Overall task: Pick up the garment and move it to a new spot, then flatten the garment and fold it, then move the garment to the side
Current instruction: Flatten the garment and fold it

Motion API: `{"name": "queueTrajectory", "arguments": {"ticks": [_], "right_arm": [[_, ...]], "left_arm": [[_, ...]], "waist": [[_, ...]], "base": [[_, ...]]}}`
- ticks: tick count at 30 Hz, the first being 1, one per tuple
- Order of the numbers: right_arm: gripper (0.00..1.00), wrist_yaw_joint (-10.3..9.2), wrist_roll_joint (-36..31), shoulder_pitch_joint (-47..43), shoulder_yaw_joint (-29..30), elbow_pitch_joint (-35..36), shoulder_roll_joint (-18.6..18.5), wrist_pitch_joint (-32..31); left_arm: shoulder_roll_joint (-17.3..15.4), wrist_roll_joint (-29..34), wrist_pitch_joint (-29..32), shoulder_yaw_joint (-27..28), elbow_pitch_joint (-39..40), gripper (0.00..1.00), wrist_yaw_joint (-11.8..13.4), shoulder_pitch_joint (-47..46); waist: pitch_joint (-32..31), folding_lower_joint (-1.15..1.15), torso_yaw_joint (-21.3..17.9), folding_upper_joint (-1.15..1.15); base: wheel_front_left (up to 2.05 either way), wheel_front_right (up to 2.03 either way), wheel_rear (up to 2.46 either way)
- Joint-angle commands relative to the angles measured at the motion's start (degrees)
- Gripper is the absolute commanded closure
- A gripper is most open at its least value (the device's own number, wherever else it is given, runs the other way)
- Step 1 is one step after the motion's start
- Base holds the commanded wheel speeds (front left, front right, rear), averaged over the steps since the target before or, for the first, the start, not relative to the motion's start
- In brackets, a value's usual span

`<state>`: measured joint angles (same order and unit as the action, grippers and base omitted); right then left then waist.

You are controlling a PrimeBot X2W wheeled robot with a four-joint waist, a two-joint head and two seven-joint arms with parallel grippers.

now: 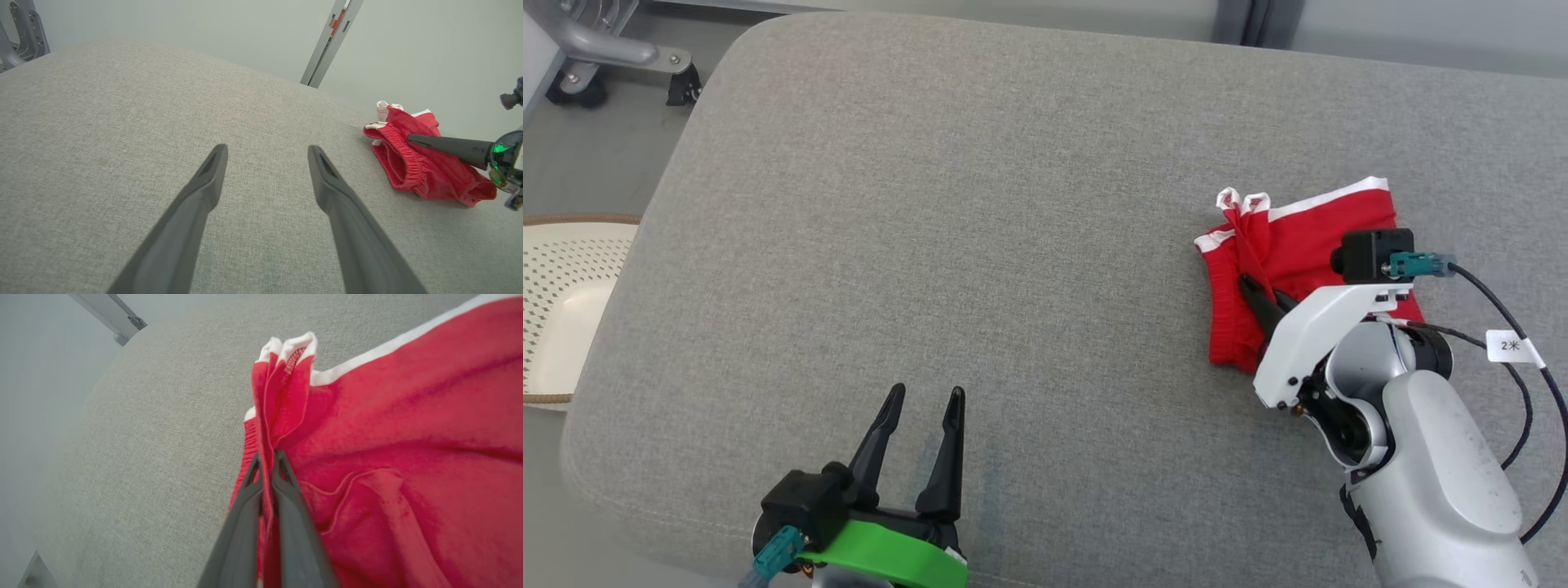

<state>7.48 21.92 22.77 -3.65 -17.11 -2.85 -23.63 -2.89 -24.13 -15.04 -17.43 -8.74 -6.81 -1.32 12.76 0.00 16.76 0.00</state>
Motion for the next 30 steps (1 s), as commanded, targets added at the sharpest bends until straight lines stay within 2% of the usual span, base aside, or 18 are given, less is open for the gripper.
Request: {"name": "queueTrajectory", "arguments": {"ticks": [1,5,10,16,20,26,30], "right_arm": [[0.0,0.0,1.11,-0.26,-0.98,-0.65,-0.1,1.43],[0.0,0.0,4.55,-2.19,-2.48,-1.08,-0.09,5.14],[0.0,0.0,6.54,-7.0,-3.29,3.06,-0.1,11.32],[0.0,0.0,-2.5,-16.85,-0.31,9.89,-0.17,18.64],[0.0,-0.01,-6.78,-23.03,2.72,12.33,-2.46,24.35],[0.0,0.0,-10.58,-29.38,7.12,11.31,-4.26,33.22],[0.0,0.0,-11.37,-30.07,8.91,9.38,-4.21,35.55]], "left_arm": [[-0.03,0.46,-0.17,0.11,-0.33,0.0,0.26,0.96],[-0.04,1.0,-0.17,0.26,-1.14,0.0,0.48,1.88],[-0.05,1.84,-0.17,1.42,-1.67,0.0,1.37,4.08],[-0.06,3.56,-0.17,3.28,-0.77,0.0,2.35,8.61],[-0.07,4.82,-0.17,4.18,0.81,0.0,2.67,10.74],[-0.07,5.89,-0.17,6.18,2.68,0.0,3.2,13.07],[-0.06,6.3,-0.17,6.98,3.41,0.0,2.95,13.69]], "waist": [[-0.9,0.0,-0.64,0.0],[-2.97,0.0,-1.52,0.0],[-7.12,0.0,-3.26,0.0],[-12.59,0.0,-6.46,0.0],[-14.71,0.0,-7.68,0.0],[-15.72,0.0,-8.28,0.0],[-15.38,0.0,-8.06,0.0]], "base": [[0.0,0.0,0.0],[0.0,0.0,0.0],[0.0,0.0,0.0],[0.0,0.0,0.0],[0.0,0.0,0.0],[0.0,0.0,0.0],[0.0,0.0,0.0]]}}
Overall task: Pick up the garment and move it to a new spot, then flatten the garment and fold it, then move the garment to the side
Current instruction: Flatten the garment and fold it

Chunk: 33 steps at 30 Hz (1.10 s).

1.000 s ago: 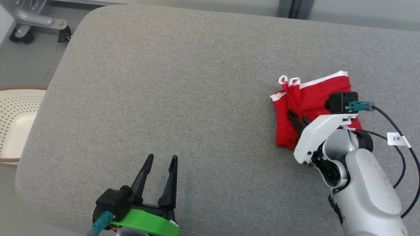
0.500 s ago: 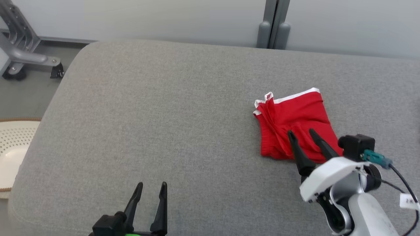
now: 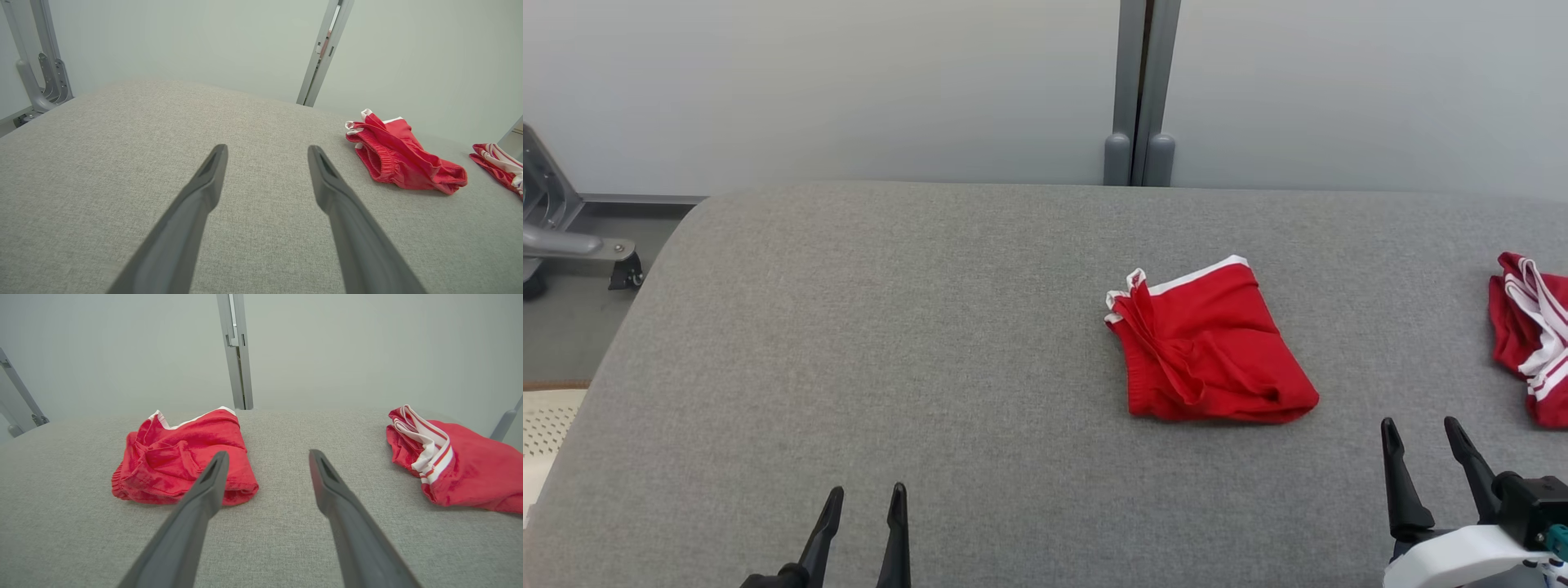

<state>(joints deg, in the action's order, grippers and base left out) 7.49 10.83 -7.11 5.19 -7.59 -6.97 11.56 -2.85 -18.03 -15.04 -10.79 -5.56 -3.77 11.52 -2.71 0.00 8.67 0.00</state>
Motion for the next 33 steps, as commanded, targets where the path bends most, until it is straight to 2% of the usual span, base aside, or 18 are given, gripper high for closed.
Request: {"name": "queueTrajectory", "arguments": {"ticks": [1,4,5,6,7,8,14,19,25,33], "right_arm": [[0.0,-0.01,-0.41,0.25,0.36,-0.52,-0.12,0.6],[0.0,-0.01,-1.02,3.51,0.3,-1.83,-0.58,0.46],[0.1,-0.01,-1.14,4.59,-0.28,-2.53,-0.73,-0.22],[0.58,-0.01,-1.21,6.27,-0.86,-3.21,-0.83,-1.08],[0.75,-0.01,-1.75,8.24,-1.37,-3.88,-1.22,-1.8],[1.0,-0.01,-2.34,10.81,-2.18,-4.79,-1.65,-3.08],[1.0,-0.03,-5.85,24.56,-5.53,-13.86,-2.6,-9.15],[1.0,-0.05,-7.82,31.04,-5.7,-22.72,-3.81,-9.81],[1.0,-0.05,-7.04,32.99,-9.1,-30.09,-4.9,-8.65],[1.0,-0.04,0.49,30.47,-18.33,-30.98,-6.28,-6.55]], "left_arm": [[-0.11,0.31,-0.17,0.38,0.32,0.0,-0.24,0.83],[-0.11,0.54,-0.17,0.52,0.51,0.0,-0.57,0.0],[-0.11,0.58,-0.17,0.51,0.46,0.0,-0.71,-0.32],[-0.11,0.66,-0.17,0.45,0.54,0.0,-0.93,-0.79],[-0.1,0.69,-0.17,0.36,0.6,0.0,-1.11,-1.51],[-0.1,0.68,-0.17,0.2,0.65,0.0,-1.41,-2.48],[-0.1,-0.17,-0.17,-0.72,-0.64,0.0,-2.85,-7.17],[-0.1,-1.75,-0.17,-1.65,-1.48,0.0,-3.35,-9.74],[-0.1,-2.81,-0.17,-1.69,-2.11,0.0,-3.61,-10.13],[-0.1,-2.07,-0.17,-0.84,-2.18,0.0,-3.62,-8.7]], "waist": [[0.31,0.0,0.16,0.0],[1.51,0.0,0.56,0.0],[2.0,0.0,0.67,0.0],[3.07,0.0,0.79,0.0],[4.09,0.0,0.91,0.0],[5.62,0.0,1.15,0.0],[12.57,0.0,3.7,0.0],[15.39,0.0,6.3,0.0],[15.45,0.0,7.92,0.0],[13.02,0.0,6.81,0.0]], "base": [[0.0,0.0,0.0],[0.0,0.0,0.0],[0.0,0.0,0.0],[0.0,0.0,0.0],[0.0,0.0,0.0],[0.0,0.0,0.0],[0.0,0.0,0.0],[0.0,0.0,0.0],[0.0,0.0,0.0],[0.0,0.0,0.0]]}}
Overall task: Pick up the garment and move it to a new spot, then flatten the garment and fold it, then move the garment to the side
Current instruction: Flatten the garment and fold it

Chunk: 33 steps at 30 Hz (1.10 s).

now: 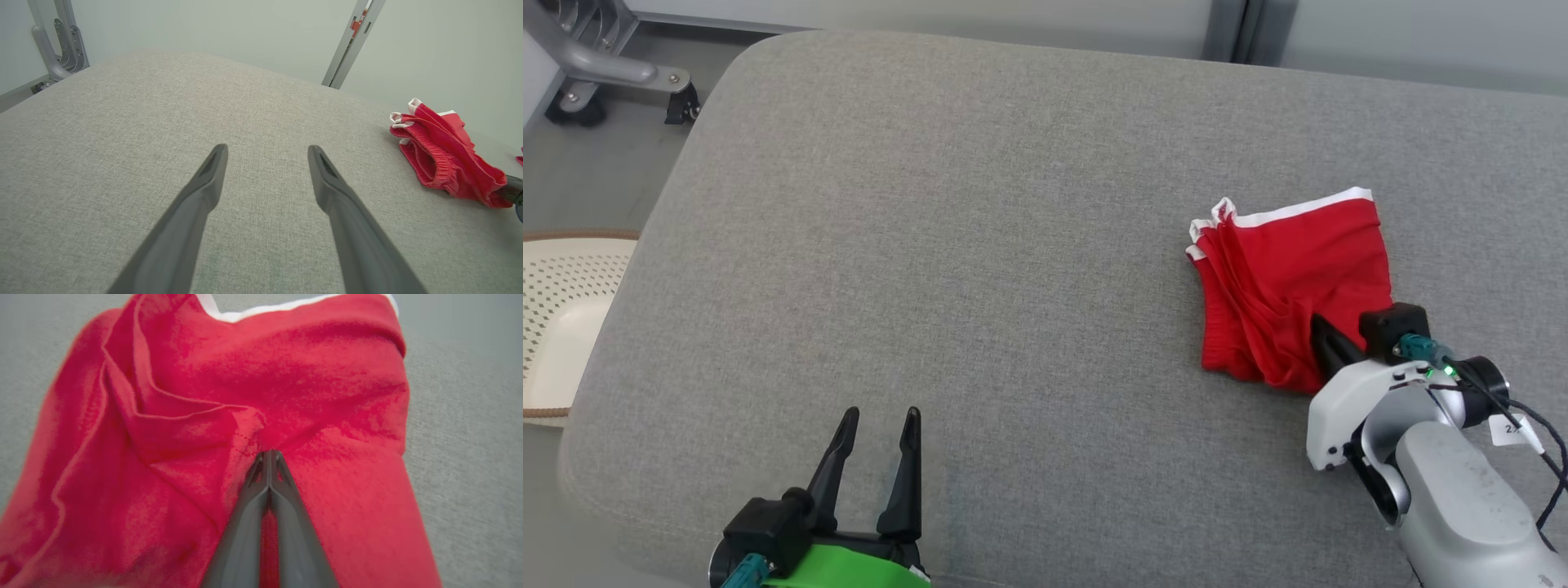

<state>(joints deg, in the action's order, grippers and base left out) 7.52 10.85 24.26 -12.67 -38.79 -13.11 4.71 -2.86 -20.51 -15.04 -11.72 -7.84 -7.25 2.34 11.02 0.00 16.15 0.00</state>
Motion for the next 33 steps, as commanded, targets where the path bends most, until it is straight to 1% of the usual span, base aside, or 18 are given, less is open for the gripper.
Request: {"name": "queueTrajectory", "arguments": {"ticks": [1,6,12,16,19,21,24,27,33], "right_arm": [[1.0,-0.07,1.94,-1.26,-2.0,0.86,-0.31,0.73],[1.0,-0.08,8.83,-3.63,-8.48,4.3,-3.04,2.68],[1.0,-0.08,13.79,-6.5,-16.63,7.6,-5.51,3.26],[1.0,-0.08,15.82,-7.28,-20.89,8.03,-5.94,2.95],[1.0,-0.08,16.72,-7.61,-22.6,7.83,-5.87,4.24],[1.0,-0.08,17.3,-8.04,-22.58,7.66,-5.73,5.81],[1.0,-0.08,17.73,-9.45,-20.95,8.07,-5.46,7.91],[1.0,-0.08,16.83,-10.79,-17.43,9.42,-5.61,9.4],[1.0,-0.08,14.2,-12.32,-9.4,11.68,-6.78,10.21]], "left_arm": [[-0.09,0.46,-0.17,0.06,0.13,0.0,-0.15,0.55],[-0.1,0.76,-0.17,-0.23,0.22,0.0,0.24,1.48],[-0.1,1.19,-0.17,-0.61,0.32,0.0,0.71,2.71],[-0.1,1.3,-0.17,-0.75,0.17,0.0,1.13,3.4],[-0.1,1.27,-0.17,-0.9,0.02,0.0,1.4,4.07],[-0.1,1.2,-0.17,-1.01,-0.06,0.0,1.85,4.95],[-0.1,1.41,-0.17,-1.1,0.12,0.0,2.39,6.28],[-0.1,1.45,-0.17,-0.85,0.73,0.0,3.08,7.39],[-0.1,1.9,-0.17,-1.12,1.25,0.0,2.97,7.35]], "waist": [[-1.0,0.0,-0.85,0.0],[-2.9,0.0,-1.6,0.0],[-5.07,0.0,-1.88,0.0],[-6.29,0.0,-1.92,0.0],[-7.41,0.0,-1.96,0.0],[-8.52,0.0,-2.11,0.0],[-10.2,0.0,-2.52,0.0],[-11.19,0.0,-3.3,0.0],[-11.28,0.0,-4.05,0.0]], "base": [[0.0,0.0,0.0],[0.0,0.0,0.0],[0.0,0.0,0.0],[0.0,0.0,0.0],[0.0,0.0,0.0],[0.0,0.0,0.0],[0.0,0.0,0.0],[0.0,0.0,0.0],[0.0,0.0,0.0]]}}
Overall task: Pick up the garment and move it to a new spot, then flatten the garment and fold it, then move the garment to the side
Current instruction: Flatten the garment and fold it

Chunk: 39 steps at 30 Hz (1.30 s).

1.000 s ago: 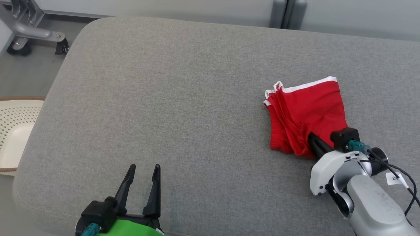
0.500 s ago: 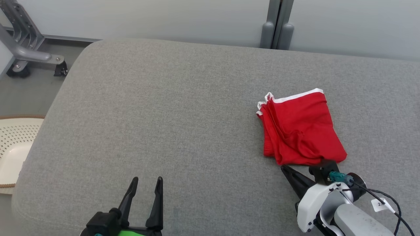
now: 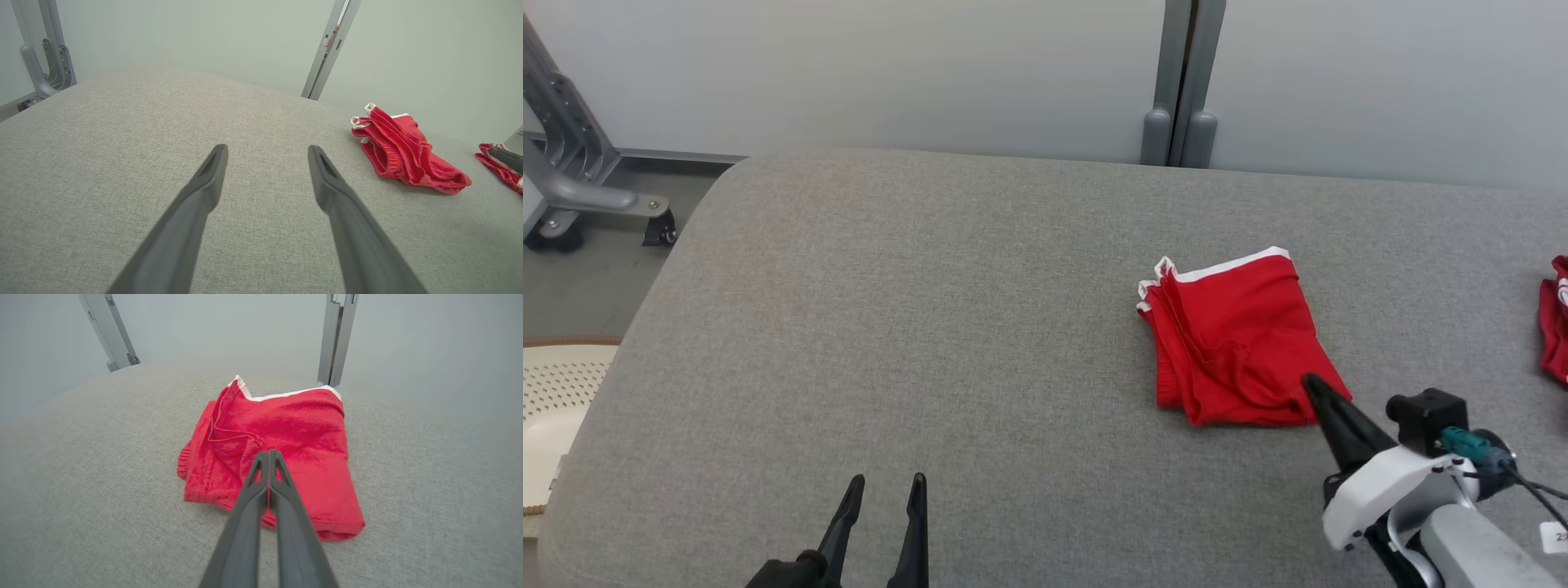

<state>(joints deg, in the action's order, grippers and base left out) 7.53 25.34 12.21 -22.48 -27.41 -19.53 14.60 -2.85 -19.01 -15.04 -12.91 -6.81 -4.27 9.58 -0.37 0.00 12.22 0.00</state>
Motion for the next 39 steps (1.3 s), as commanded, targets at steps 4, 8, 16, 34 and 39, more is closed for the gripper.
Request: {"name": "queueTrajectory", "arguments": {"ticks": [4,8,16,34,39], "right_arm": [[1.0,-0.09,-2.56,1.68,4.44,1.1,-0.9,-0.84],[1.0,-0.09,-5.36,5.55,6.49,0.98,-0.8,-3.88],[1.0,-0.09,-9.36,12.66,6.55,-6.81,1.3,-8.33],[1.0,-0.06,-1.98,12.07,-4.44,-9.78,-0.11,-3.3],[1.0,-0.06,0.82,11.71,-8.98,-7.23,-1.25,-2.64]], "left_arm": [[-0.11,0.2,-0.17,0.15,1.01,0.0,-0.39,-1.81],[-0.1,-0.26,-0.17,0.2,1.49,0.0,-1.13,-4.1],[-0.09,-1.88,-0.17,-0.41,0.8,0.0,-2.28,-8.65],[-0.1,-1.06,-0.17,0.26,0.27,0.0,-2.48,-7.34],[-0.11,-0.89,-0.17,-0.11,0.35,0.0,-2.31,-6.78]], "waist": [[2.62,0.0,0.26,0.0],[7.25,0.0,1.24,0.0],[14.13,0.0,4.79,0.0],[11.2,0.0,4.0,0.0],[10.52,0.0,3.04,0.0]], "base": [[0.0,0.0,0.0],[0.0,0.0,0.0],[0.0,0.0,0.0],[0.0,0.0,0.0],[0.0,0.0,0.0]]}}
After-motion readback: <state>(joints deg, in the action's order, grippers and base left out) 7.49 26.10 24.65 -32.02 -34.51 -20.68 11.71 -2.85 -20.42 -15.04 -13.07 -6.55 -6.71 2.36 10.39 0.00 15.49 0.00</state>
